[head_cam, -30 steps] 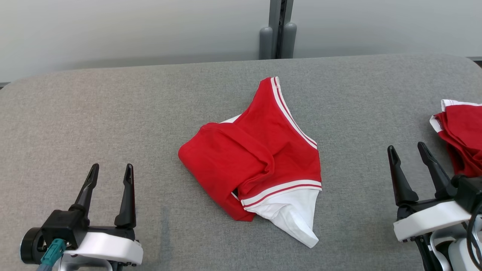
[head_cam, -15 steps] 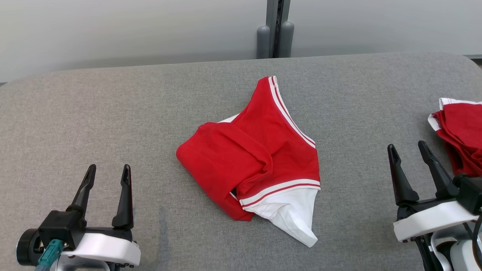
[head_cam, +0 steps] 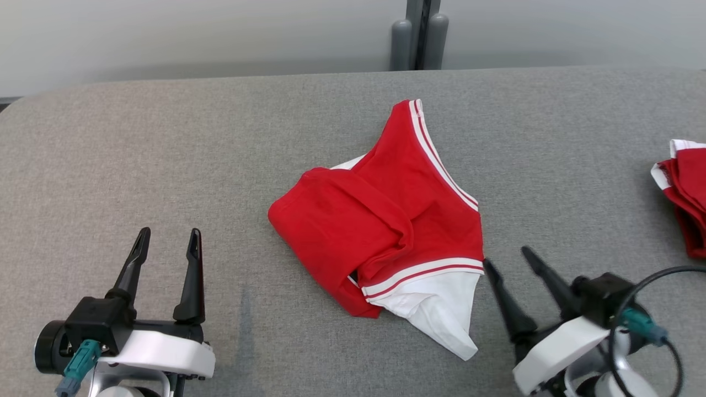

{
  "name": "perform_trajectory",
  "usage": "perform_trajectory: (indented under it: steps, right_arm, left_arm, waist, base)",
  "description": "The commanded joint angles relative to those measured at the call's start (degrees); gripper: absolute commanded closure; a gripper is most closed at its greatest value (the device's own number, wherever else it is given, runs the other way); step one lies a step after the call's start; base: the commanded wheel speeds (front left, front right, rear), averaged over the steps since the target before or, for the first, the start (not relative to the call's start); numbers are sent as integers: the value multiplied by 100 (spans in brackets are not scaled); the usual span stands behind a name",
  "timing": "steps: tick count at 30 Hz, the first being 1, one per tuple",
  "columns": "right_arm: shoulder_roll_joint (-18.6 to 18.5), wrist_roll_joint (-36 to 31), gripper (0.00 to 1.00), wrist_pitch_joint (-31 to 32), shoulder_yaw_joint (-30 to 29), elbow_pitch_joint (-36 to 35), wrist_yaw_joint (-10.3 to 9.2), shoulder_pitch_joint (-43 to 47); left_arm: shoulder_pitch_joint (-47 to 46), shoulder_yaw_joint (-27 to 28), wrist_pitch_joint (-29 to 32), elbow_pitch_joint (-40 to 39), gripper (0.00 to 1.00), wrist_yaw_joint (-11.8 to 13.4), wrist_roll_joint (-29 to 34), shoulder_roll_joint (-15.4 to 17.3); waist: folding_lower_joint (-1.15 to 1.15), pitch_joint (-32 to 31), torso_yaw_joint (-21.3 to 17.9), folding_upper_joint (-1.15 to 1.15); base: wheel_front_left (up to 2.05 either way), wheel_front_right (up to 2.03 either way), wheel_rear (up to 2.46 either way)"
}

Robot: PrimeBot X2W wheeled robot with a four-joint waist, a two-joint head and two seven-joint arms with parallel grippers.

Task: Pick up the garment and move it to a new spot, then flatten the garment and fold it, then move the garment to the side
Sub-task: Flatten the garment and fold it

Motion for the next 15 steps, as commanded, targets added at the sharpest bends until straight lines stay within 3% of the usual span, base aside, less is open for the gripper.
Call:
perform_trajectory:
  steps: [1,14,15]
  right_arm:
    - [1,70,0,23,79,117,1,70]
    - [79,477,0,-191,641,1807,1,-564]
    - [90,511,6,-210,684,1932,1,-627]
  left_arm:
    - [-133,2,-46,21,0,-9,-10,-4]
    - [-371,-95,-155,206,0,-73,-38,-95]
    - [-386,-104,-157,211,0,-77,-41,-100]
  waist:
    - [0,47,49,0]
    - [0,294,188,0]
    - [0,308,201,0]
  base:
    - [0,0,0]
    - [0,0,0]
    - [0,0,0]
